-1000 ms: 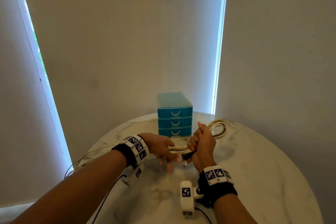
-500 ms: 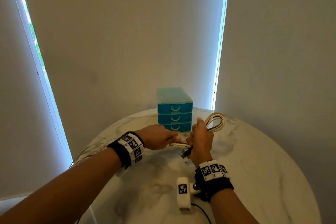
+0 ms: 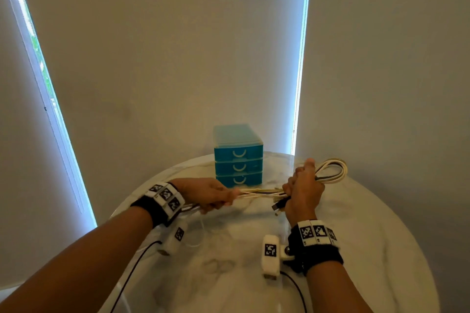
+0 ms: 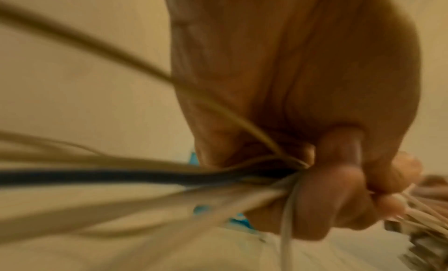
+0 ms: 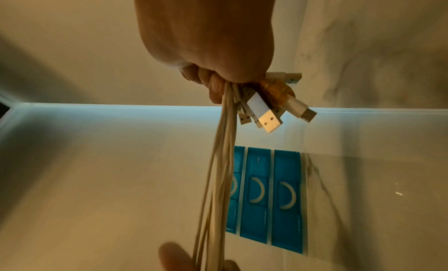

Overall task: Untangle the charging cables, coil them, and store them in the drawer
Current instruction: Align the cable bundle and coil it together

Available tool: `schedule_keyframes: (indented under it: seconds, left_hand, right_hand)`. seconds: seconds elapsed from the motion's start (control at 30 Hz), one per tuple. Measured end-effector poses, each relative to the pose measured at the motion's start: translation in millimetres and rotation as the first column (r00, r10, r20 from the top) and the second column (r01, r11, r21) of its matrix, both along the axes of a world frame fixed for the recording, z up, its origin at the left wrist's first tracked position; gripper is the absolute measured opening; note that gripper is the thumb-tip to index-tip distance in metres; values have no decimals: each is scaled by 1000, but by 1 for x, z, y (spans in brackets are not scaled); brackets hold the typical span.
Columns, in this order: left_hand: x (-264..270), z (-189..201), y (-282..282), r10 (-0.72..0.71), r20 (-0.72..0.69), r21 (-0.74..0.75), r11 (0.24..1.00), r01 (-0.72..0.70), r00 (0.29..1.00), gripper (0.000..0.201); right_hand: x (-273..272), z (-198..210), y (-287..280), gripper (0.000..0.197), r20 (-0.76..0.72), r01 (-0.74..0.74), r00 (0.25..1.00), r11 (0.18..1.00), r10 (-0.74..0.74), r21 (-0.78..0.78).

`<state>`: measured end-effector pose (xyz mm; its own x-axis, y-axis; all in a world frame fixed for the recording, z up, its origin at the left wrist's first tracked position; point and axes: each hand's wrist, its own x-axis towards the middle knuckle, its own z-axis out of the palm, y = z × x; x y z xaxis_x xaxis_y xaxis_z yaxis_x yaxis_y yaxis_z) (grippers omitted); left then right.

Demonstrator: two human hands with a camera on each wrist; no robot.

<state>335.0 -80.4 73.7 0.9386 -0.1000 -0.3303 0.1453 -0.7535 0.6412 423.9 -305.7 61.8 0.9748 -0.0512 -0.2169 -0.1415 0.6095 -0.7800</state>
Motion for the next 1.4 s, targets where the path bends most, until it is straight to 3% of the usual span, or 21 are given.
schedule_keyframes:
  seconds: [0.17,0.3,0.4,0.47,0.57,0.67,0.7,0.77,0.8,0.87,0.93,1.0,1.07,1.1,1.2,1.27,1.33,1.4]
  left_hand:
    - [-3,-2,15,74,11,-67,995,-73,997,62]
    - [-2,0,26,9,52,27,1000,-10,999,45]
    - [-3,1,24,68,59,45,997,-70,996,34]
    - [-3,1,19,96,122,138,984,-113,988,34]
    - [-4,-1,9,107,191,134,982,-134,976,40]
    - [-16,3,3,181,203,97,974,-204,962,61]
    - [-21,6,0,204,192,99,969,-226,960,68]
    - [-28,11,-5,168,274,254,937,-240,947,71]
    - [-30,15,-10,120,334,350,905,-241,935,66]
    - [-33,25,-19,62,411,355,908,-223,909,60]
    - [-33,38,-20,57,441,230,957,-175,896,59]
    - [-33,48,-18,80,475,99,985,-144,876,58]
    - [-33,55,-17,126,516,15,988,-156,847,57]
    - [-34,57,-16,149,522,-14,986,-166,840,58]
    - [-33,59,-13,244,529,-64,967,-248,813,58]
    - [-31,63,-11,297,506,-64,949,-308,810,52]
    - [-31,67,-12,285,478,-24,950,-312,831,50]
    - [-29,70,-11,263,472,26,950,-312,841,47]
  right_hand:
    - [-4,-3,2,55,53,-18,998,998,22,-67]
    - [-4,-3,4,55,35,-44,998,996,47,-79]
    - [-2,0,5,50,31,-50,998,994,53,-93]
    - [-1,2,6,46,22,-36,999,993,38,-116]
    - [2,-2,7,46,34,27,999,986,-21,-166]
    - [5,-5,2,48,108,133,988,963,-110,-236]
    - [7,-7,1,49,134,167,982,951,-136,-262]
    - [11,-14,1,54,197,228,967,900,-164,-370]
    - [11,-17,2,58,245,253,958,843,-149,-475]
    - [6,-18,7,72,340,248,940,696,-7,-673]
    - [-7,-16,12,82,355,164,911,606,210,-778]
    - [-21,-17,23,90,255,-76,856,598,449,-798]
    - [-37,-18,39,96,169,-415,740,640,651,-647]
    - [-44,-17,48,97,193,-521,694,669,693,-531]
    - [-64,-9,64,82,195,-618,665,677,721,-399]
    - [-71,-11,65,81,122,-737,557,557,821,-384]
    - [-70,-18,63,85,-7,-823,394,349,919,-448]
    - [-70,-20,63,81,-153,-799,303,164,940,-578]
